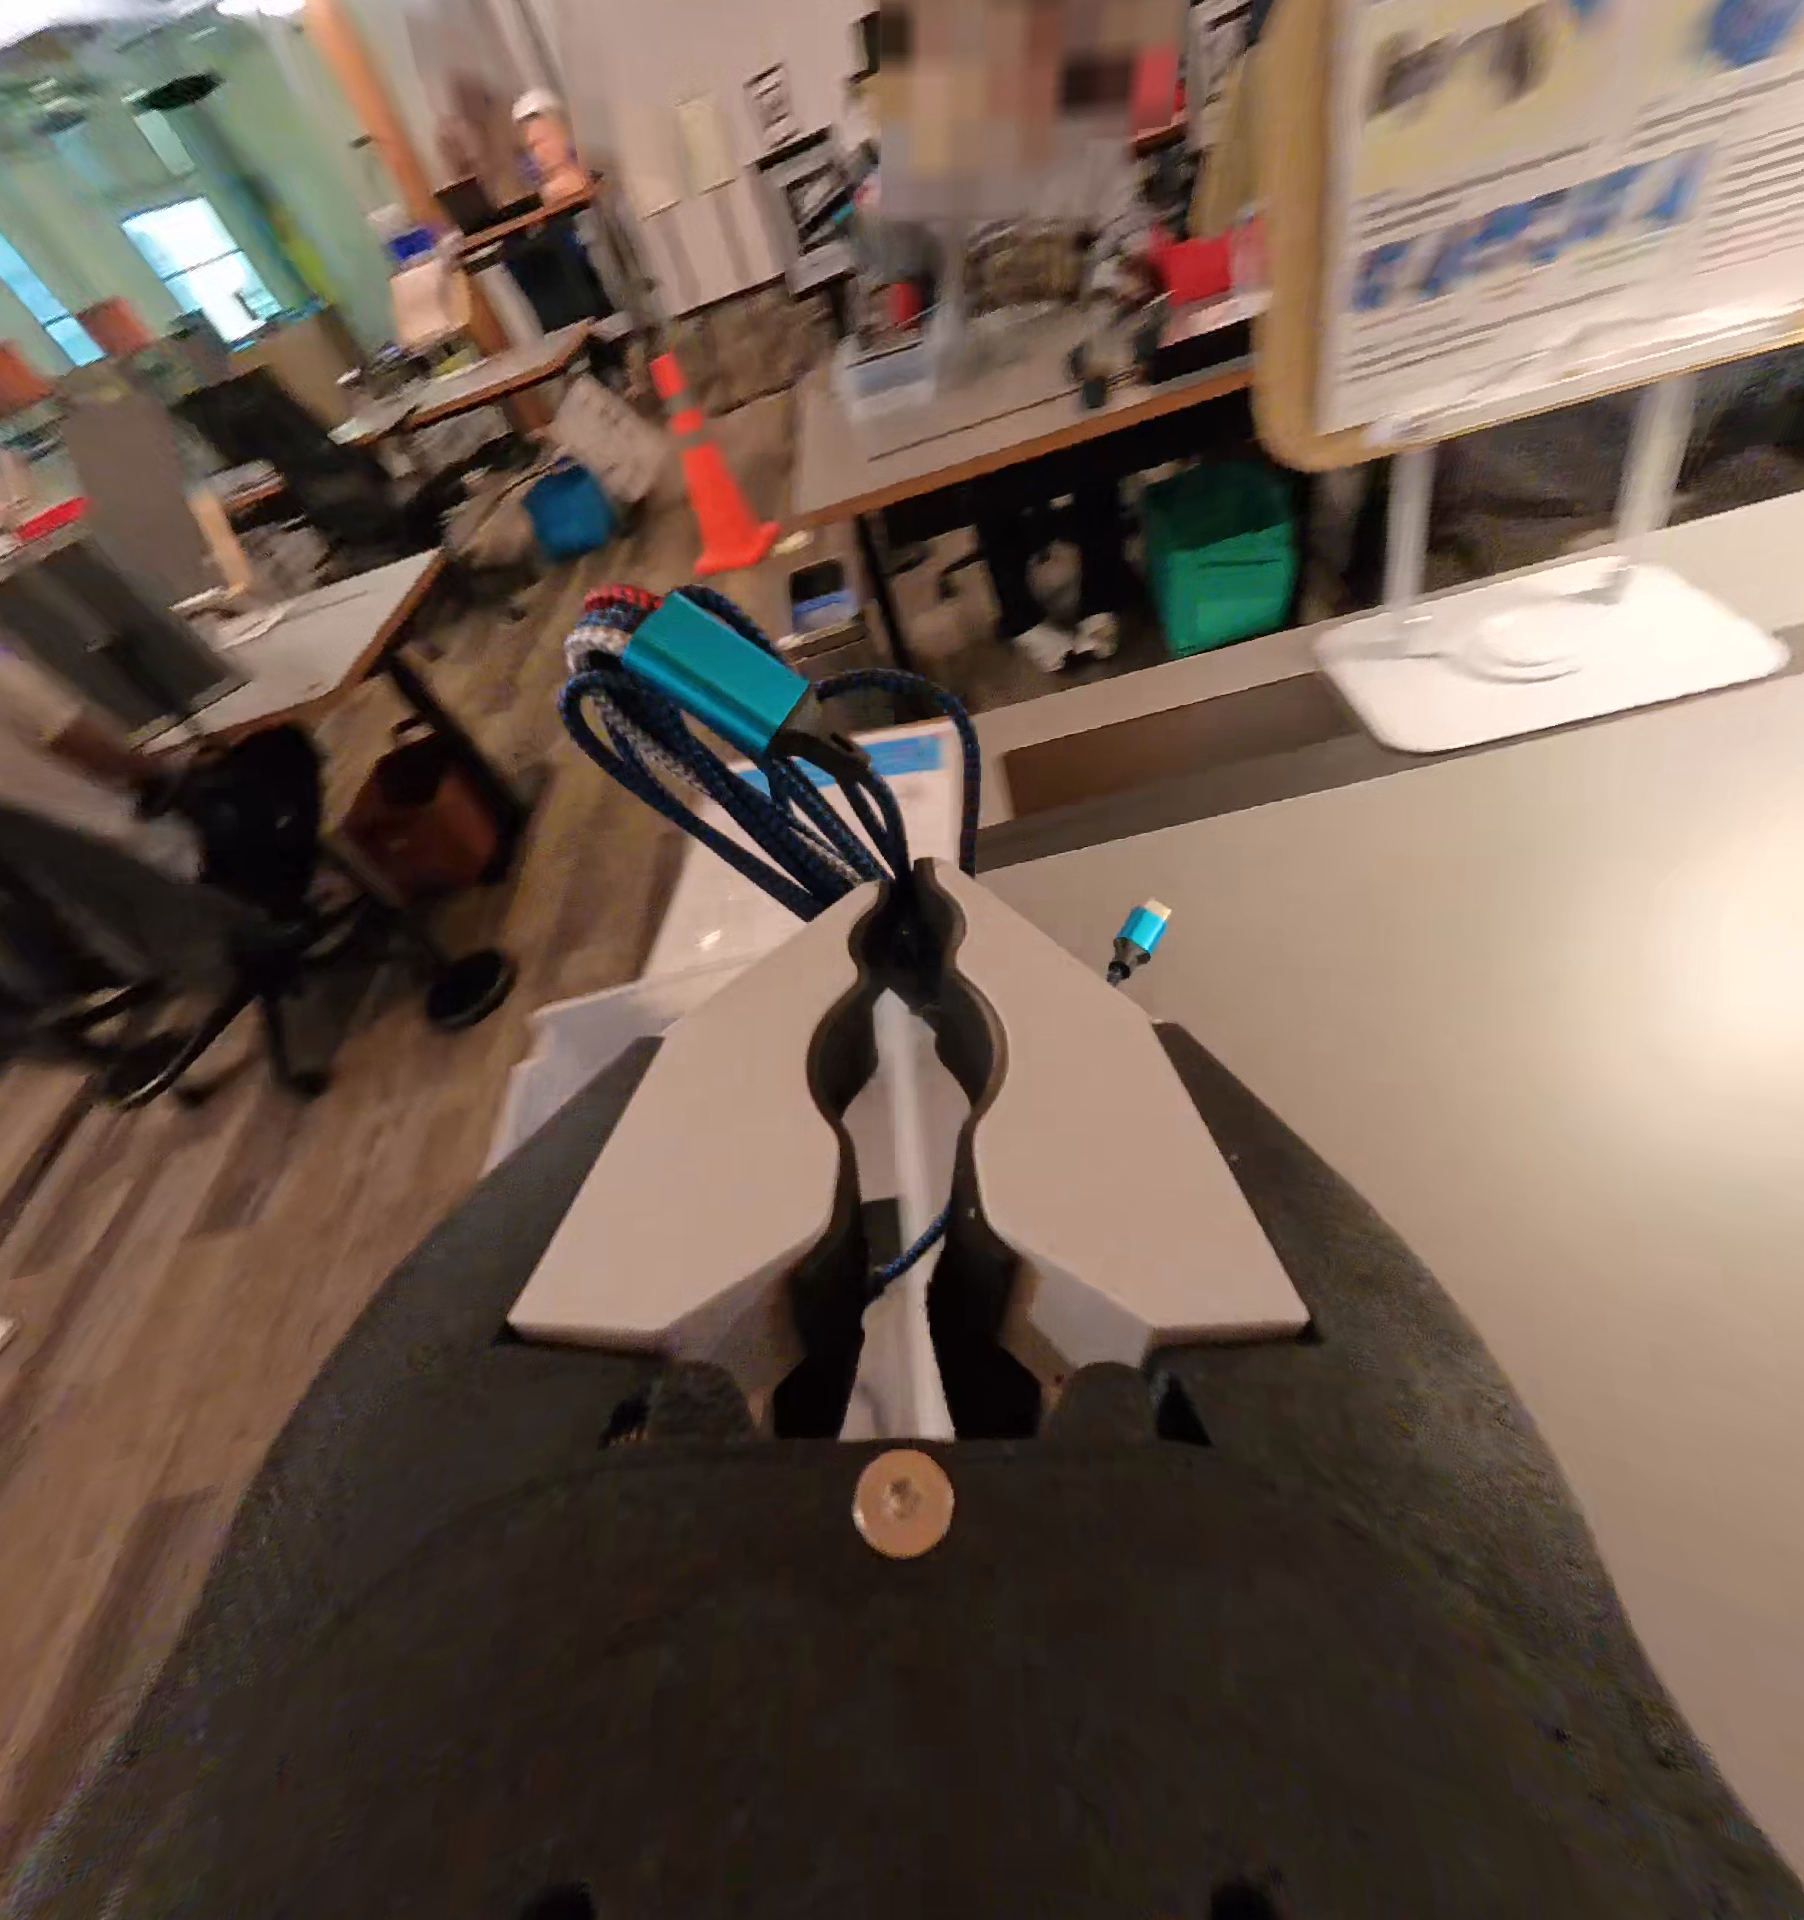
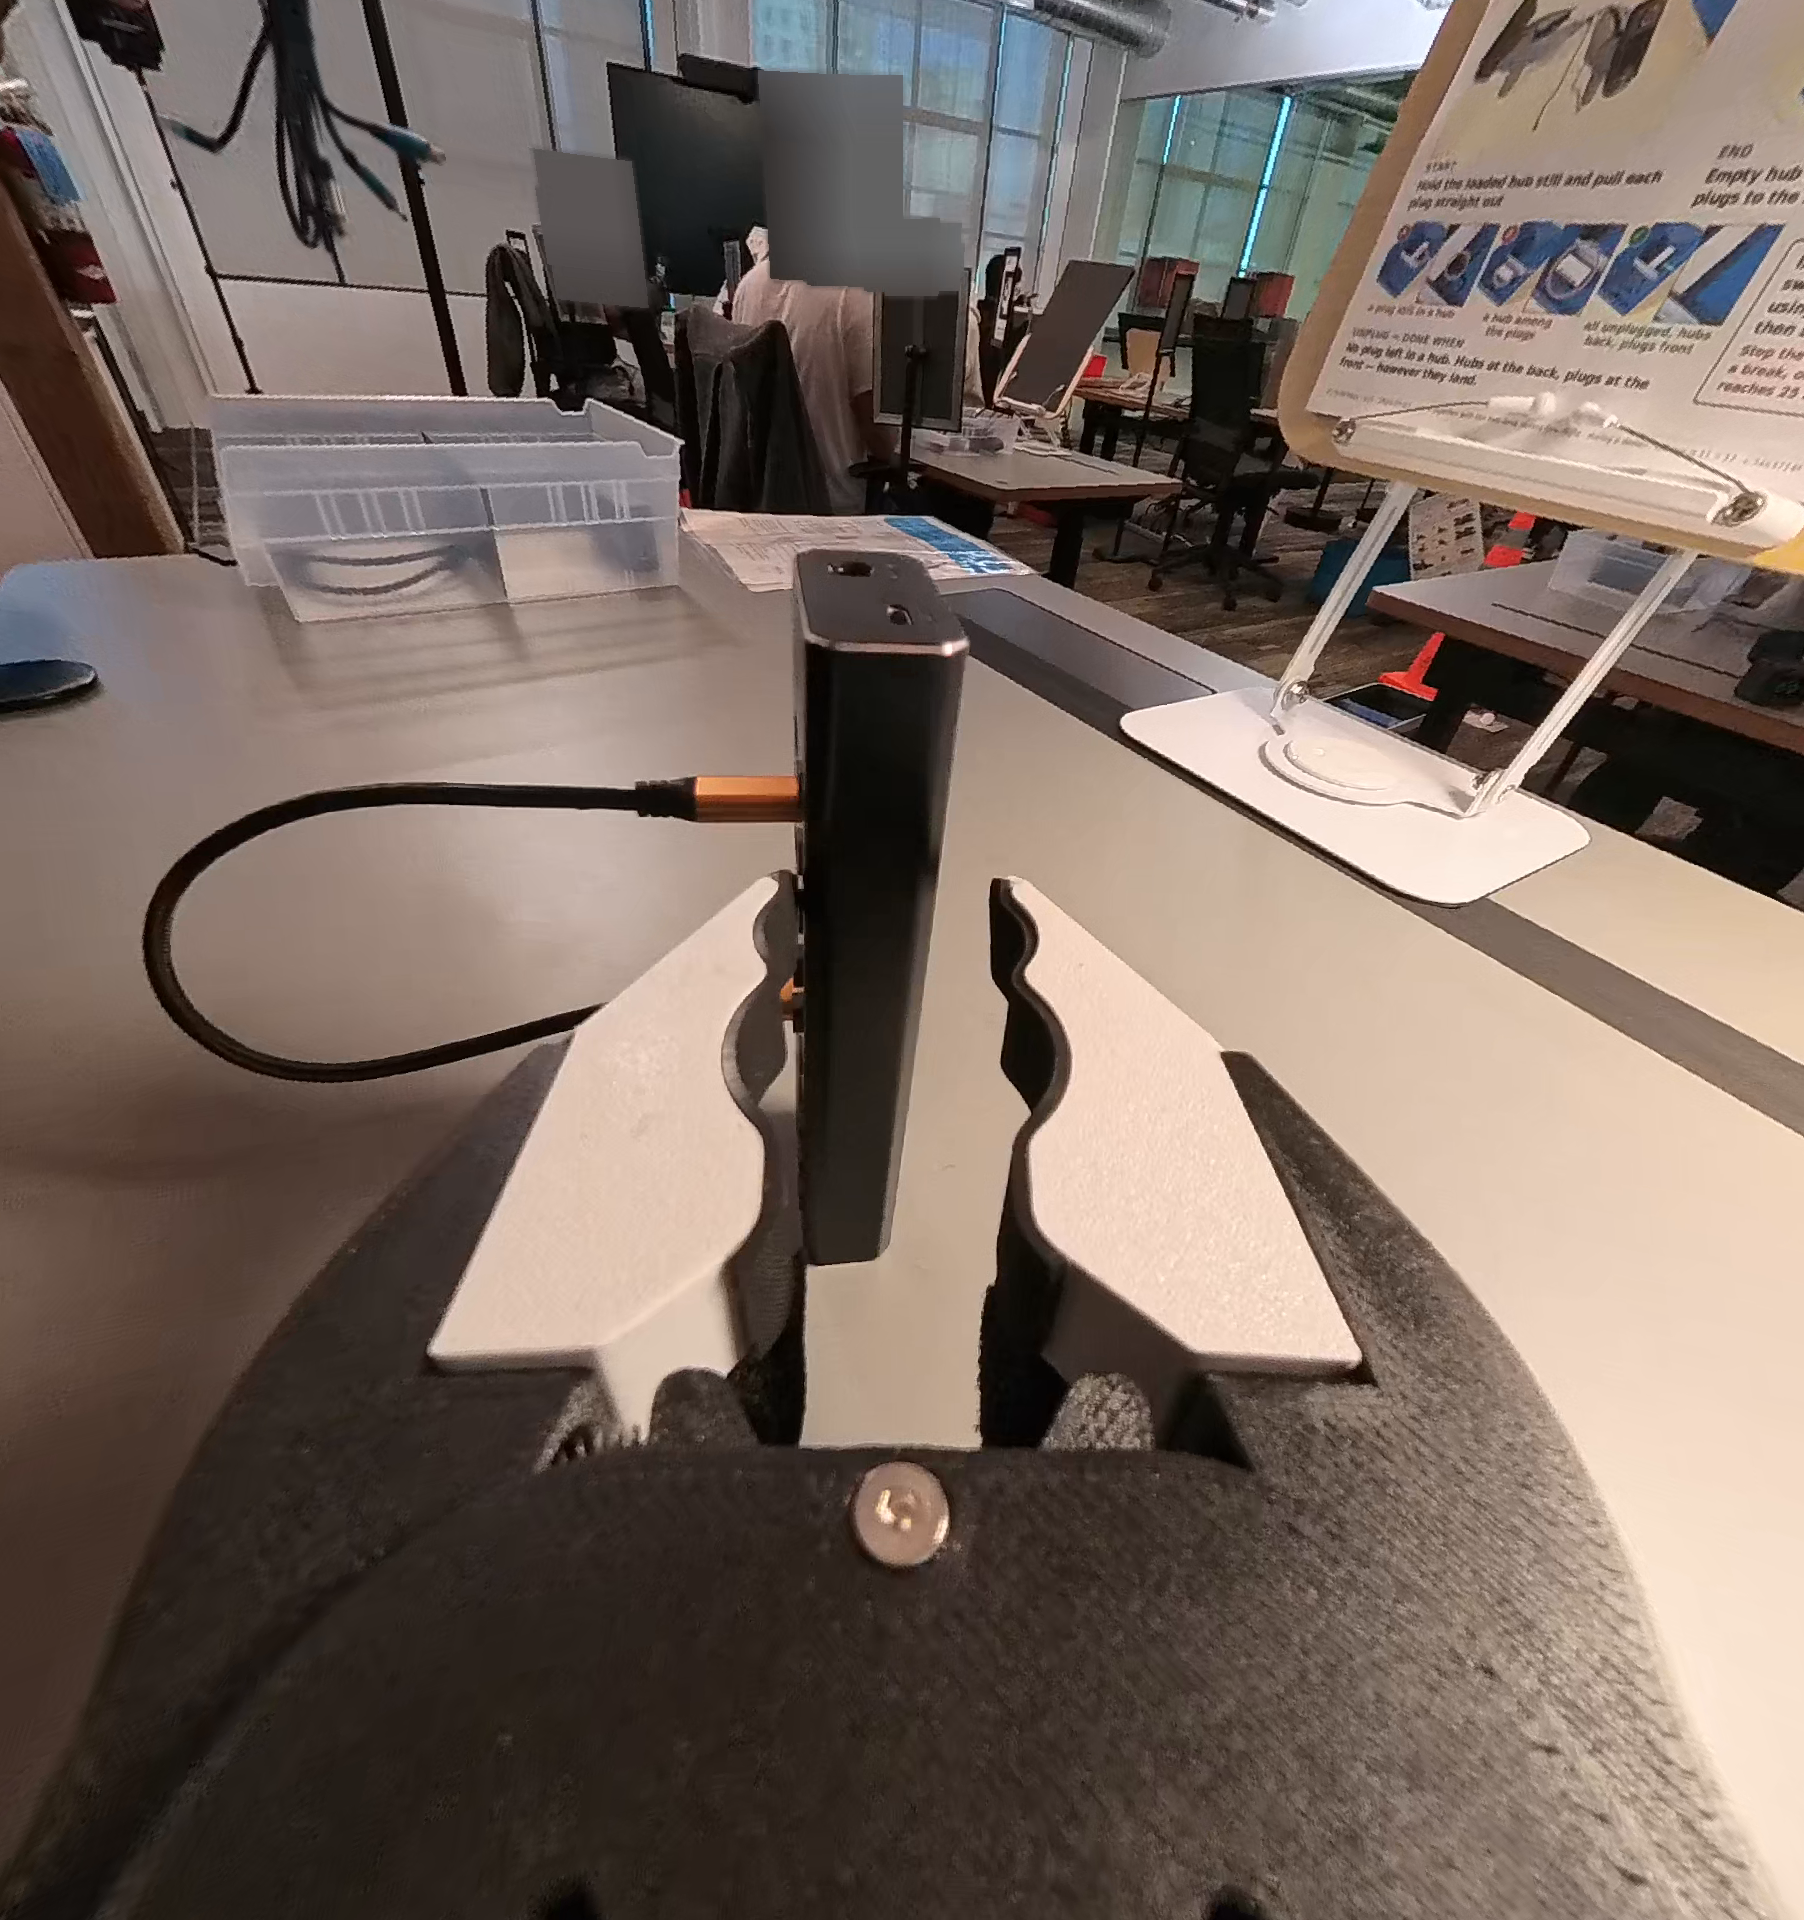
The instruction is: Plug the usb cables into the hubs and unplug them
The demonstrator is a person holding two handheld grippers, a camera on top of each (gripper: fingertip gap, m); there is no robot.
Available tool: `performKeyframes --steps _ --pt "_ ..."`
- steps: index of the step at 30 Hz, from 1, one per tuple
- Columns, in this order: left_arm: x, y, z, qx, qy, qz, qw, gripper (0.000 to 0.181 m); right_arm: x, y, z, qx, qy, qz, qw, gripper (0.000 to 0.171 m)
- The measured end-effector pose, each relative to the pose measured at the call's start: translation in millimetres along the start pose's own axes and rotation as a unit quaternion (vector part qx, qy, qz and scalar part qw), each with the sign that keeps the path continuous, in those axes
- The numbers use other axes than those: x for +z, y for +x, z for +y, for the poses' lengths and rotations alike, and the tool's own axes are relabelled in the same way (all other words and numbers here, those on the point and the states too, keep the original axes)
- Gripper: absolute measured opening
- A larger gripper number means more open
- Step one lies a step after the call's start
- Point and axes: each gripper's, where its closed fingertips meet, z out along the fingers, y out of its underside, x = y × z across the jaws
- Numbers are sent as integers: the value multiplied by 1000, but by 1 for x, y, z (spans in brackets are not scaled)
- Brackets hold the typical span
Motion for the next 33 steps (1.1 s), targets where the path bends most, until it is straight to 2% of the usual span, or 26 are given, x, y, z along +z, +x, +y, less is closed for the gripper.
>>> performKeyframes --steps 3,6,11,15,19,22,28,33 --pt "5 67 -13 -8 26 97 995 5 -2 1 0 -10 1 8 1000 37" --pt "11 137 -21 -38 53 206 976 5 -5 2 0 -19 2 13 1000 37" --pt "19 249 -28 -110 79 383 914 5 -16 5 4 -26 1 30 999 36" --pt "19 308 -27 -161 88 466 866 4 -36 4 2 -26 8 53 998 36" --pt "13 345 -23 -191 82 512 833 3 -51 -10 -10 -57 26 60 996 34" --pt "6 364 -20 -199 71 533 819 3 -48 -34 -23 -85 40 32 995 33" --pt "0 379 -11 -179 55 524 831 4 -25 -86 -51 -160 61 -31 985 34" --pt "-3 379 1 -182 36 514 838 4 -2 -102 -58 -215 52 -37 974 35"
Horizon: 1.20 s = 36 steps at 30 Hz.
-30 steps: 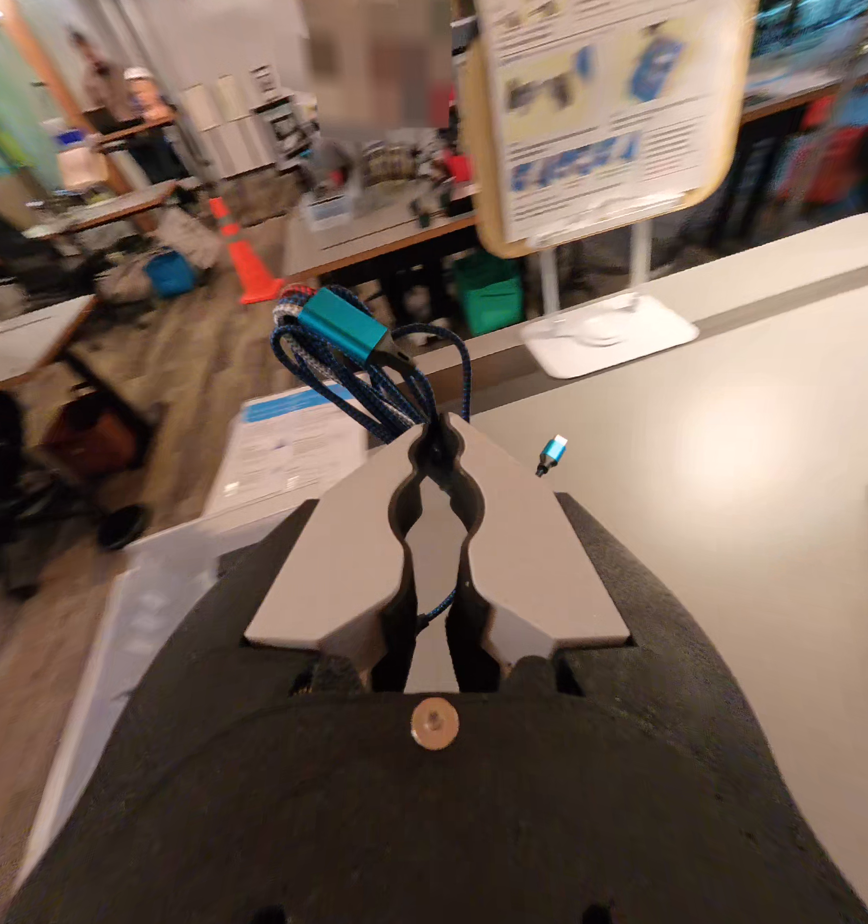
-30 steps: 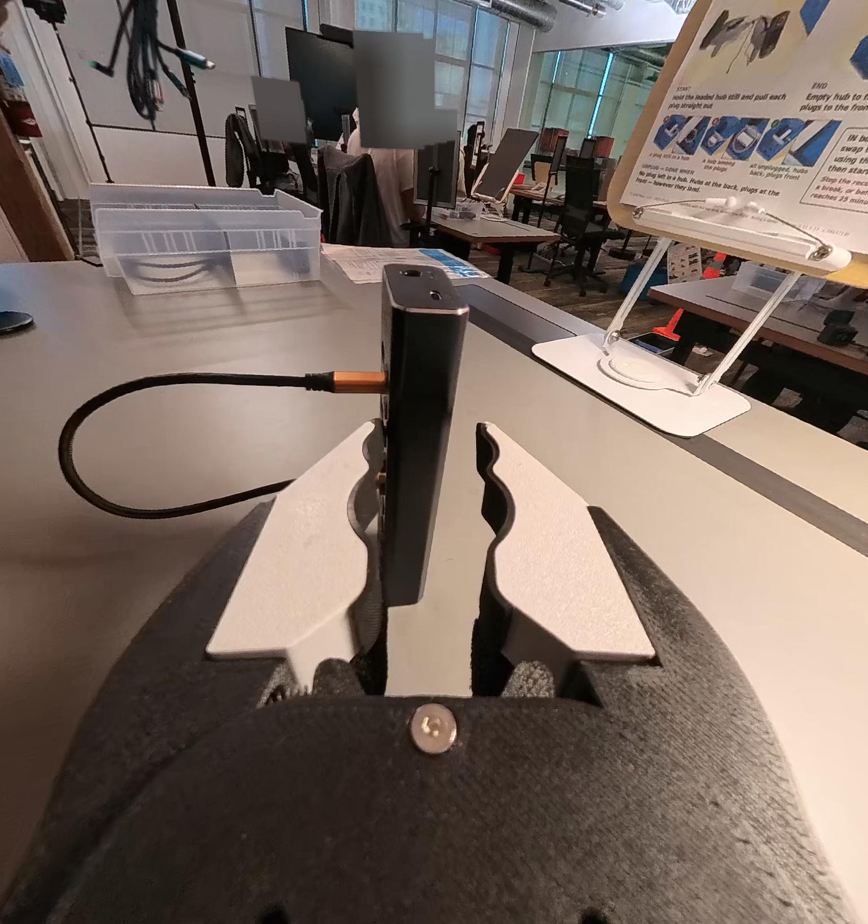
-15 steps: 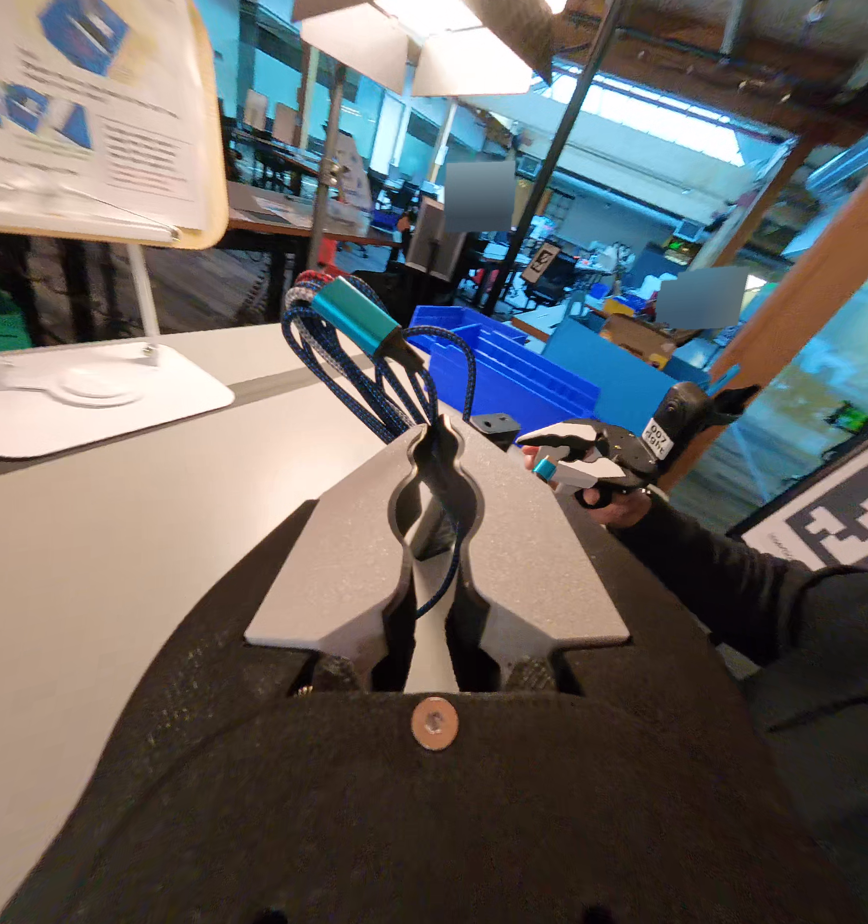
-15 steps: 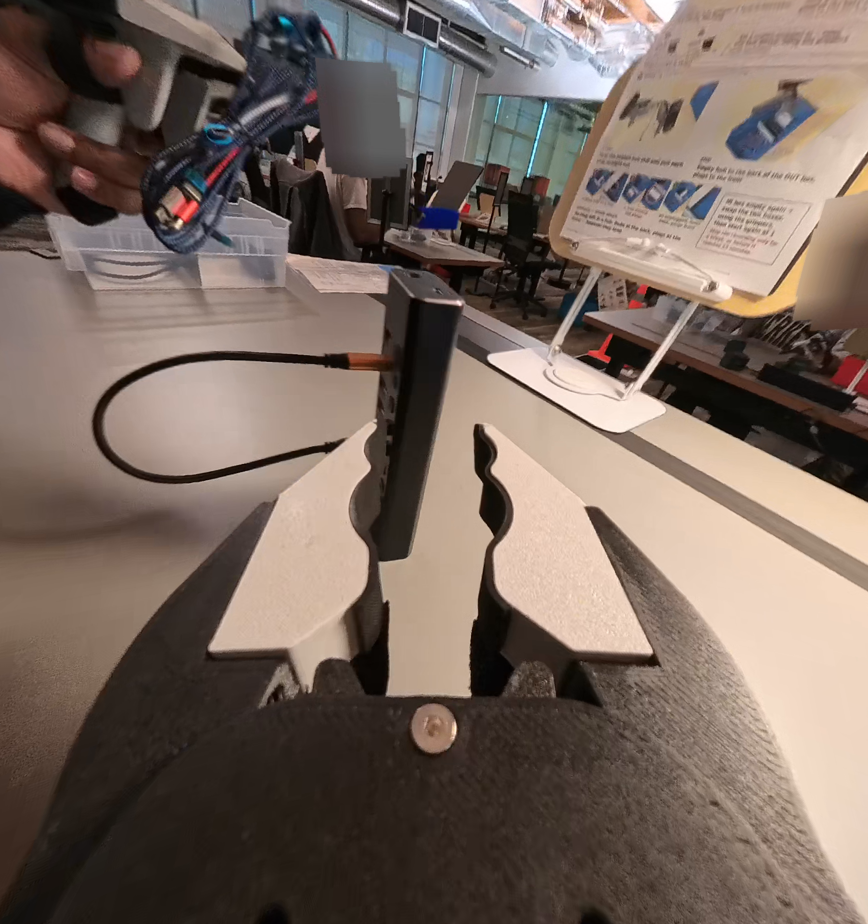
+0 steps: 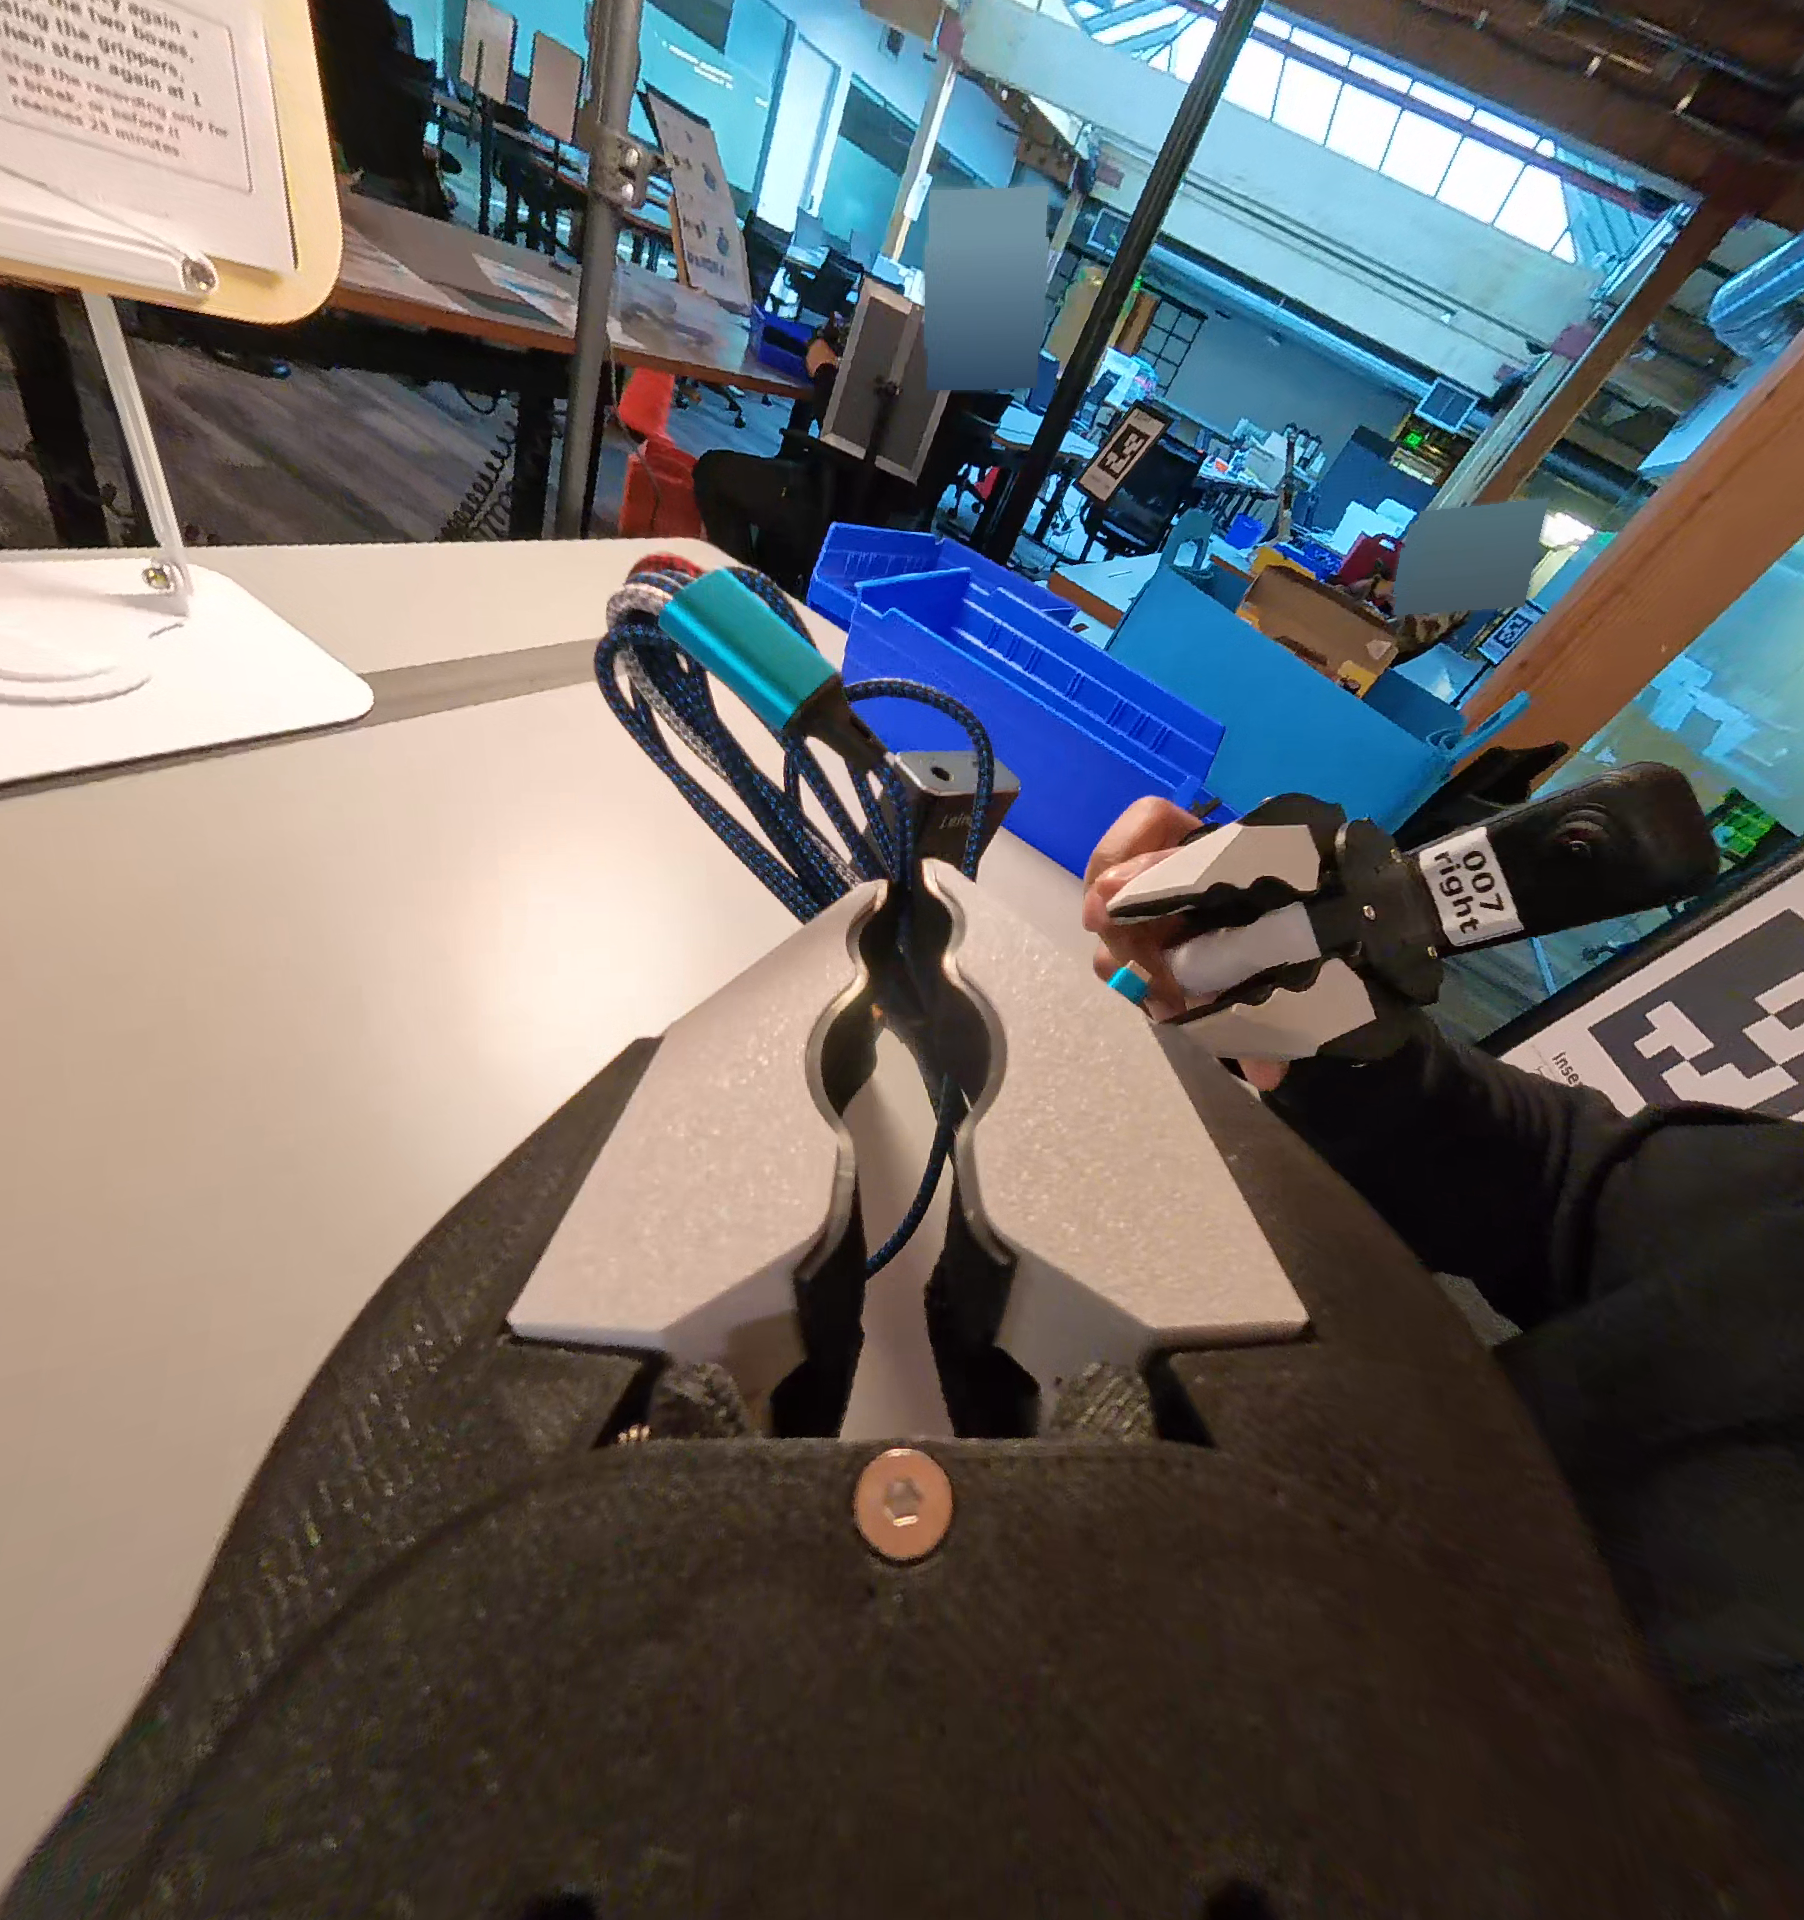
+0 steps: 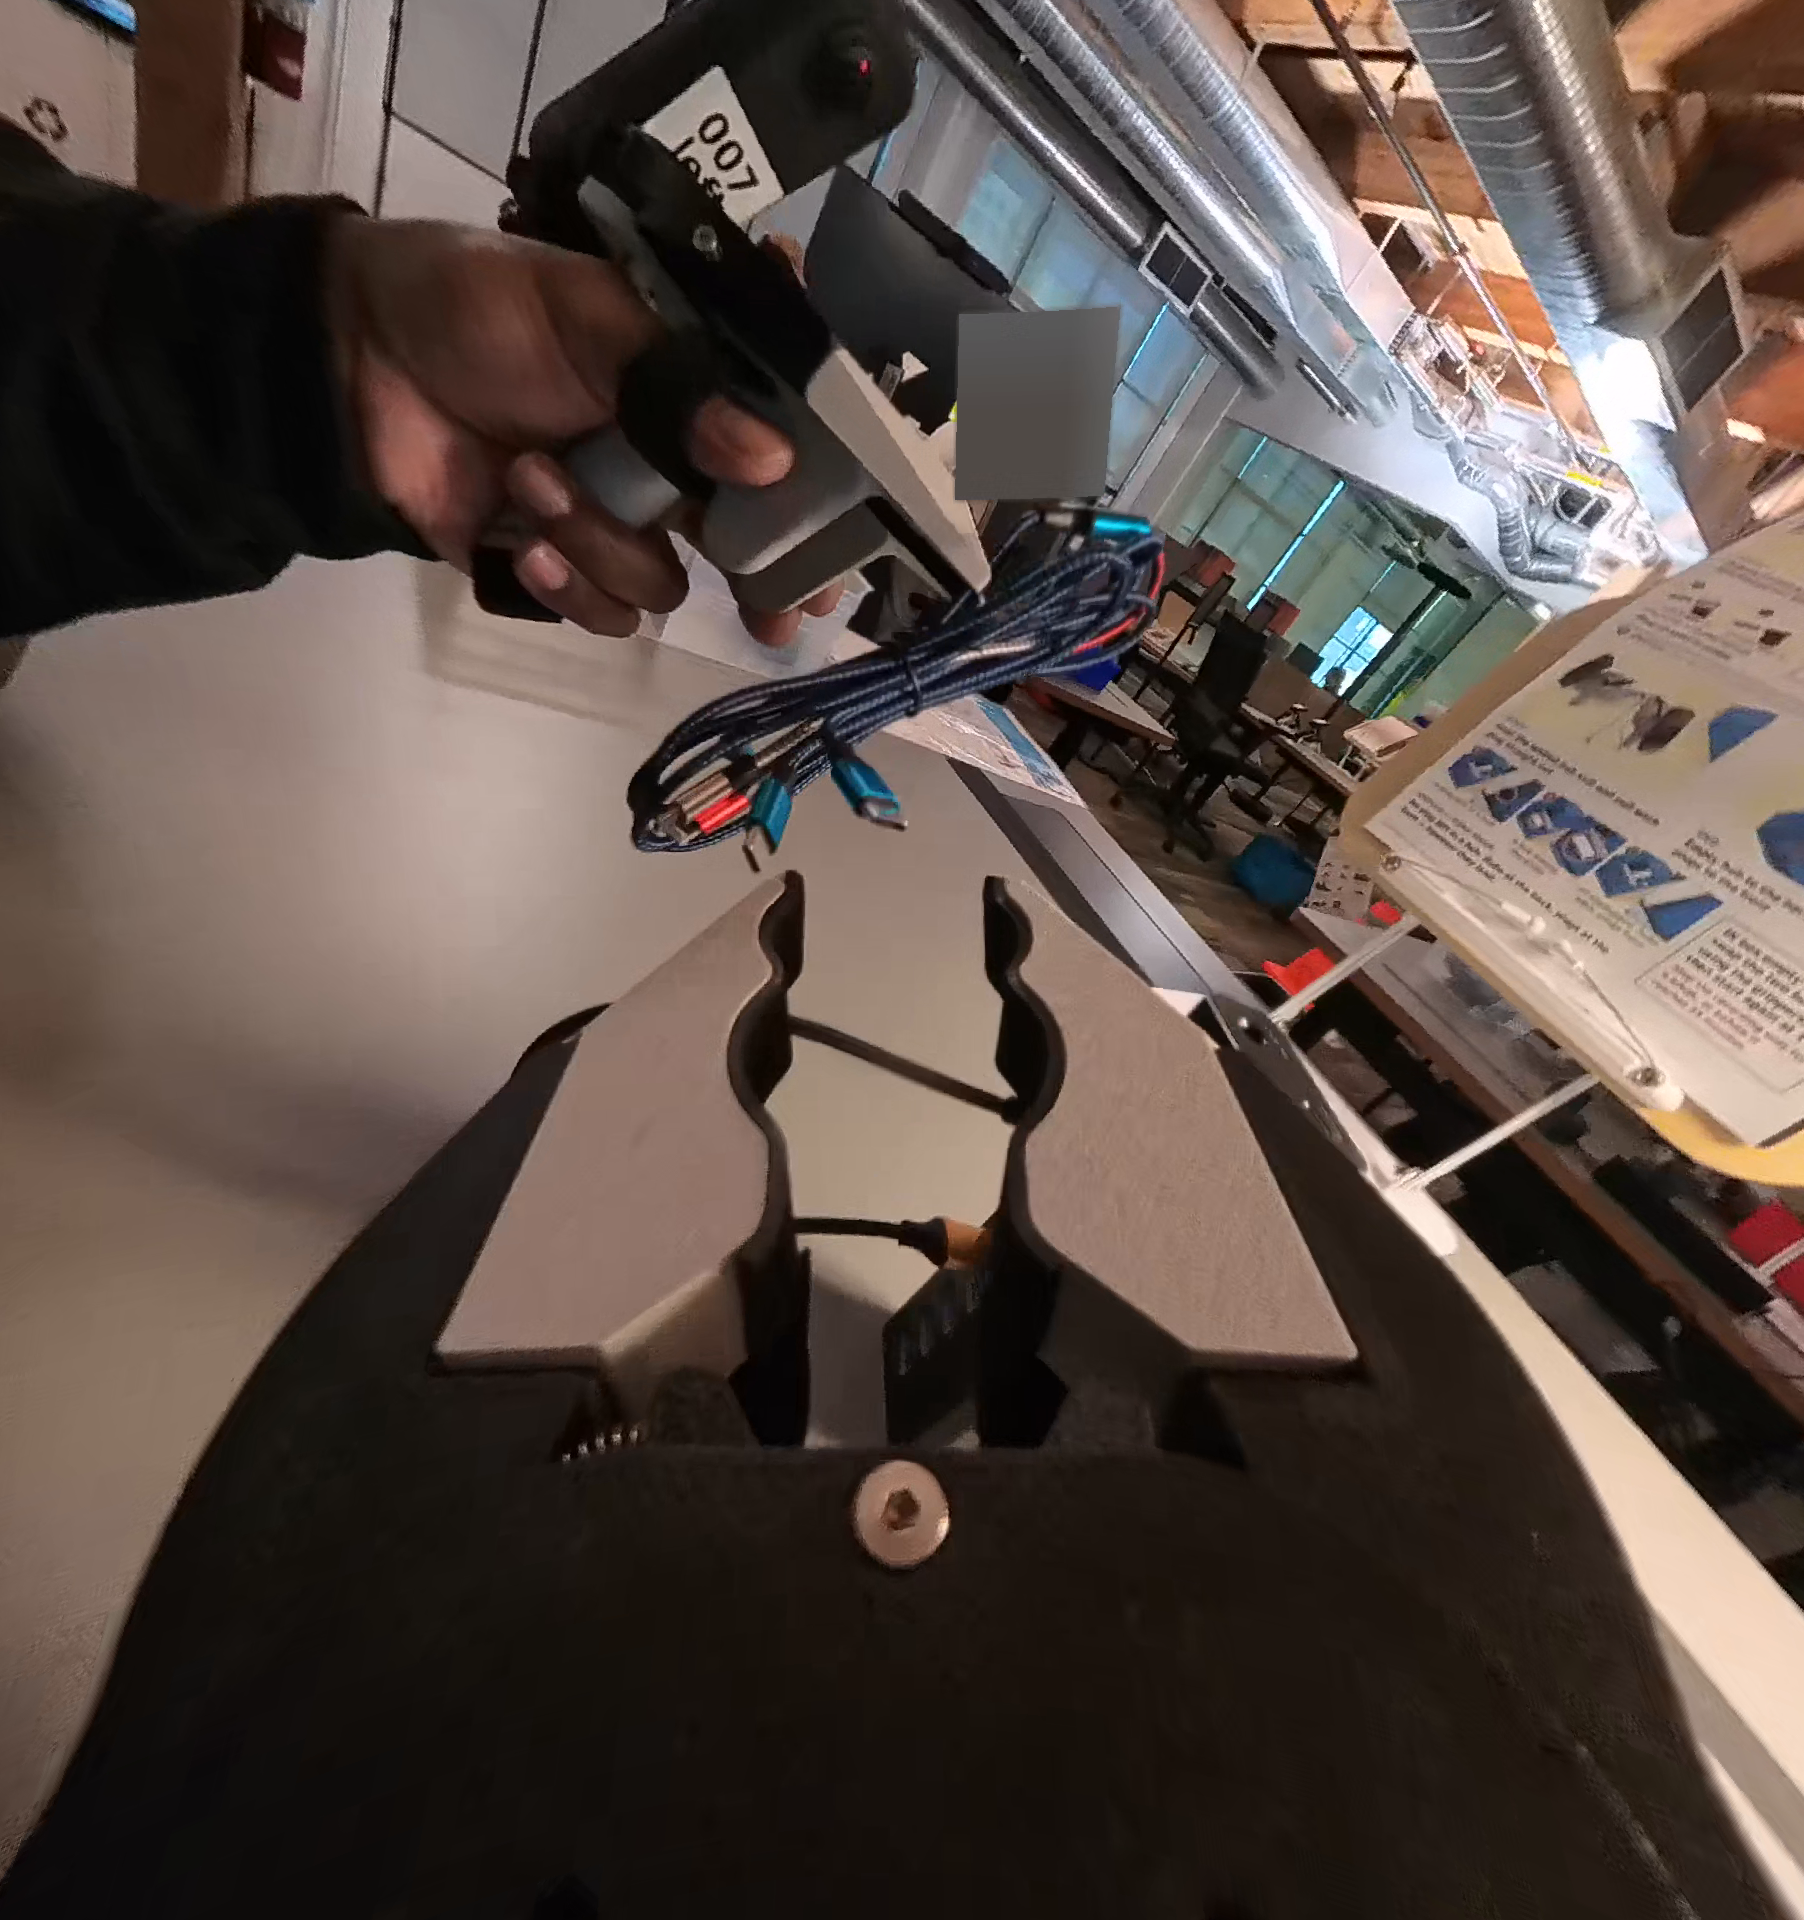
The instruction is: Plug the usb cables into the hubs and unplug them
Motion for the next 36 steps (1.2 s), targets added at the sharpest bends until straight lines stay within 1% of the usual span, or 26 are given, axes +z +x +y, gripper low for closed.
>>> performKeyframes --steps 6,9,13,15,18,22,25,27,29,31,33,36 --pt "-5 0 12 -17 -8 -6 1000 4 18 -14 -4 -49 -10 -16 999 33" --pt "-8 1 17 -25 -9 -2 1000 4 23 -22 -5 -81 -22 -24 996 28" --pt "-13 2 20 -34 -5 3 999 4 28 -28 -5 -107 -35 -28 993 16" --pt "-16 0 22 -37 -6 1 999 4 28 -32 -9 -102 -27 -40 994 9" --pt "-20 -3 31 -49 -15 9 999 4 28 -36 -18 -77 -11 -58 995 7" --pt "-28 -12 42 -49 -20 1 999 8 30 -36 -29 -32 8 -79 996 5" --pt "-41 -23 37 -20 0 -36 999 17 33 -36 -36 -13 18 -96 995 5" --pt "-49 -21 26 11 23 -42 999 20 36 -37 -37 -8 19 -107 994 5" --pt "-50 -5 17 55 37 -10 998 20 39 -39 -38 -2 20 -116 993 4" --pt "-46 11 17 96 27 22 995 20 43 -40 -39 7 24 -124 992 1" --pt "-40 16 18 118 12 27 993 20 45 -36 -44 28 35 -123 991 0" --pt "-36 17 17 128 16 23 991 20 48 -28 -47 54 40 -113 991 0"
